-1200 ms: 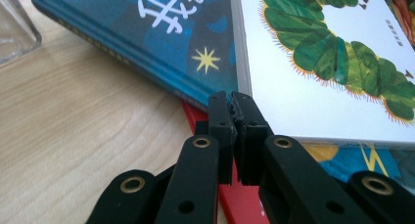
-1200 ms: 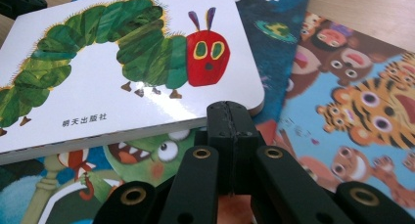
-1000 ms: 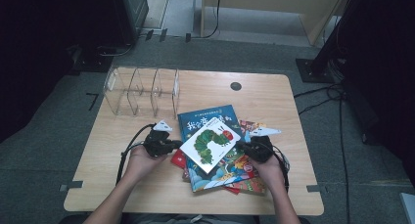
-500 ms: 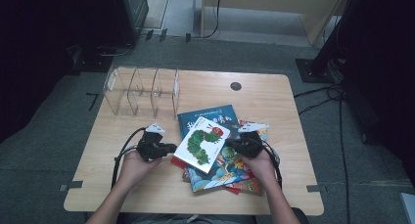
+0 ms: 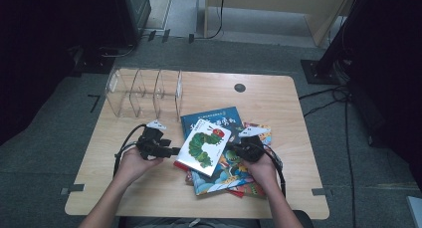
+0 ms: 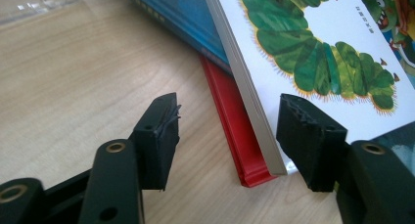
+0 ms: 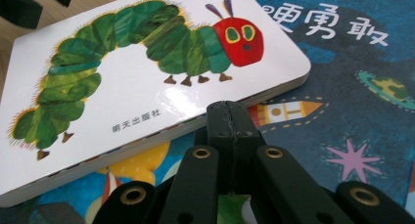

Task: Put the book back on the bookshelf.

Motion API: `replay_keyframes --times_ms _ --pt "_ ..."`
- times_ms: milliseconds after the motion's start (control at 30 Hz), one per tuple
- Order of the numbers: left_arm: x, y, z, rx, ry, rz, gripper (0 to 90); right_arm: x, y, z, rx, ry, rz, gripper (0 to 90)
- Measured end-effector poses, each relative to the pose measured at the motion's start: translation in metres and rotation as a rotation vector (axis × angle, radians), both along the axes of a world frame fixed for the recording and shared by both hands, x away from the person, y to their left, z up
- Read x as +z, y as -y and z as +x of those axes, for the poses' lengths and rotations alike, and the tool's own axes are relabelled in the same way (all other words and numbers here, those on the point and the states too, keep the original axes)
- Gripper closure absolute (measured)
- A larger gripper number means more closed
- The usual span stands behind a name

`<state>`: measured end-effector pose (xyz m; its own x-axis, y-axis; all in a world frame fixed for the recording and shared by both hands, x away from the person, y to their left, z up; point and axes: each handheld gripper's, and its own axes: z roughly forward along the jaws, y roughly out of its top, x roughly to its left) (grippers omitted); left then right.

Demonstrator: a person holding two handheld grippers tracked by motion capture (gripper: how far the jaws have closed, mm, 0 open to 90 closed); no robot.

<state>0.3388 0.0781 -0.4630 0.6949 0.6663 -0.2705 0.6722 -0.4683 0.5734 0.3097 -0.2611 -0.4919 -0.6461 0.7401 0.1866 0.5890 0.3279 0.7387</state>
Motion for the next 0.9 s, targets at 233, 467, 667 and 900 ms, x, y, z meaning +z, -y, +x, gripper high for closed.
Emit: replay_keyframes --times_ms 233,467,667,900 --pt "0.002 0.008 0.010 0.006 -0.008 0.004 32.1 -0.001 -0.005 -0.009 0.014 0.017 -0.006 90.0" --pt "-0.002 0.018 0.018 -0.010 -0.054 -0.004 27.2 -0.002 -0.007 -0.012 0.010 0.016 0.006 90.0" --pt "-0.005 0.028 0.025 -0.025 -0.077 0.016 27.2 -0.003 -0.010 -0.011 0.017 0.017 0.017 90.0" --pt "-0.010 0.033 0.030 -0.036 -0.111 0.000 26.7 -0.003 -0.017 -0.014 0.035 0.024 0.012 90.0"
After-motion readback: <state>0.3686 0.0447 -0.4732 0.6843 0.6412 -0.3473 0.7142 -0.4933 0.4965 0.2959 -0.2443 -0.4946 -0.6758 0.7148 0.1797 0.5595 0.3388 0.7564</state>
